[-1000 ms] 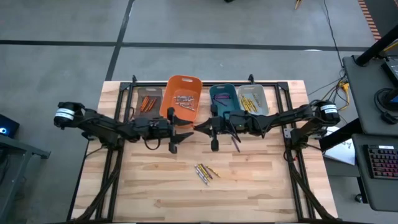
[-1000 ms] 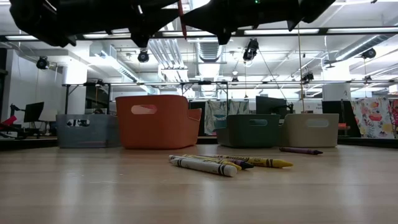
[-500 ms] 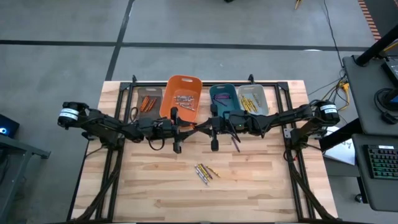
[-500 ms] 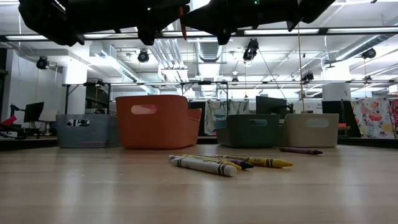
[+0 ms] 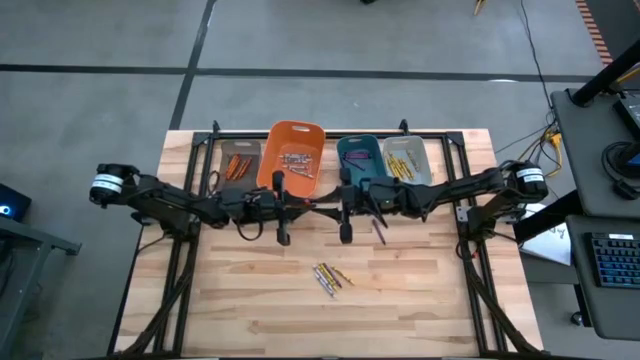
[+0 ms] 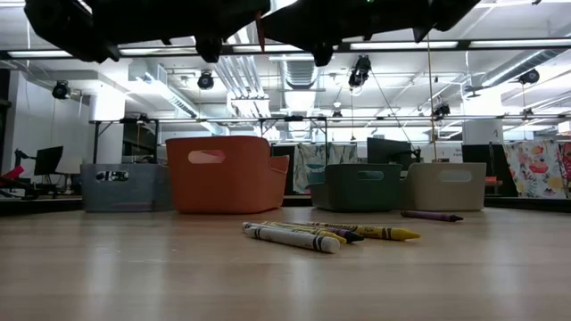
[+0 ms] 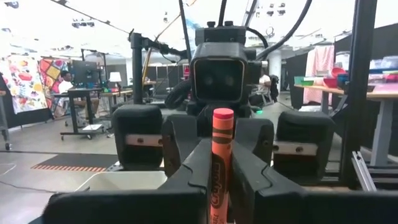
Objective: Sort crayons
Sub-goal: Put the orange crayon into the black bin
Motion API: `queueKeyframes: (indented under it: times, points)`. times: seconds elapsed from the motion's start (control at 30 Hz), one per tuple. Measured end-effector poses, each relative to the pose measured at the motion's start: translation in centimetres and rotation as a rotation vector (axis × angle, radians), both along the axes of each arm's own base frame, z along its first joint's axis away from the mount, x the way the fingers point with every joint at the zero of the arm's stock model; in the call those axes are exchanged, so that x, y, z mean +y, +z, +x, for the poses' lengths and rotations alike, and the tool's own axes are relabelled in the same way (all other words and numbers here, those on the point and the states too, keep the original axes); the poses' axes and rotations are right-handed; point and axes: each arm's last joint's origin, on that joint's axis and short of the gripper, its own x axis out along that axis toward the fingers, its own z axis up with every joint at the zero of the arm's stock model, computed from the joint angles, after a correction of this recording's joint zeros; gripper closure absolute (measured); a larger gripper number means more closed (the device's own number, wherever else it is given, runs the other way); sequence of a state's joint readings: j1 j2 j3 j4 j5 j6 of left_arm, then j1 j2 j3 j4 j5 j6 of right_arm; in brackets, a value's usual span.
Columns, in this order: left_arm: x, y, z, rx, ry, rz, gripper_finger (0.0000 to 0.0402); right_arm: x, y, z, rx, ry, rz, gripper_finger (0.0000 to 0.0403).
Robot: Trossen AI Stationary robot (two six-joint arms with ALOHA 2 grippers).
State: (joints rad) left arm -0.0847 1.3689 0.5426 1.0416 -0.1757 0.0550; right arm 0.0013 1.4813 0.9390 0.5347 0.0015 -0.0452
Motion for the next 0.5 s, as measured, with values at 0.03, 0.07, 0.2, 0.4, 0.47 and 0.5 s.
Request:
queueKeyframes:
  times: [0.03, 0.07, 0.2, 0.4, 0.47, 0.5]
  points:
    - [0.1, 0.1, -0.1, 0.011, 0.003, 0.001, 0.0397, 0.0, 0.1, -0.1, 0.003, -0.001, 0.0, 0.0301]
    - [0.2, 0.1, -0.3, 0.035, 0.013, 0.001, 0.0398, 0.0, 0.3, -0.3, 0.007, -0.002, 0.0, 0.0293]
    - [1.2, 0.5, -1.5, 0.153, 0.154, -0.007, 0.0399, 0.0, 1.2, -0.9, 0.009, -0.005, 0.034, 0.0269]
    - [3.7, 1.1, -4.2, 0.462, 0.532, 0.008, 0.0399, 0.0, 1.4, -1.2, 0.02, -0.009, 0.072, 0.0255]
    - [4.8, 1.1, -5.2, 0.562, 0.678, -0.002, 0.04, 0.0, 1.4, -1.2, 0.02, -0.009, 0.072, 0.0256]
    - [5.4, 1.2, -5.6, 0.603, 0.746, -0.01, 0.04, 0.0, 1.3, -1.2, 0.021, -0.008, 0.072, 0.0257]
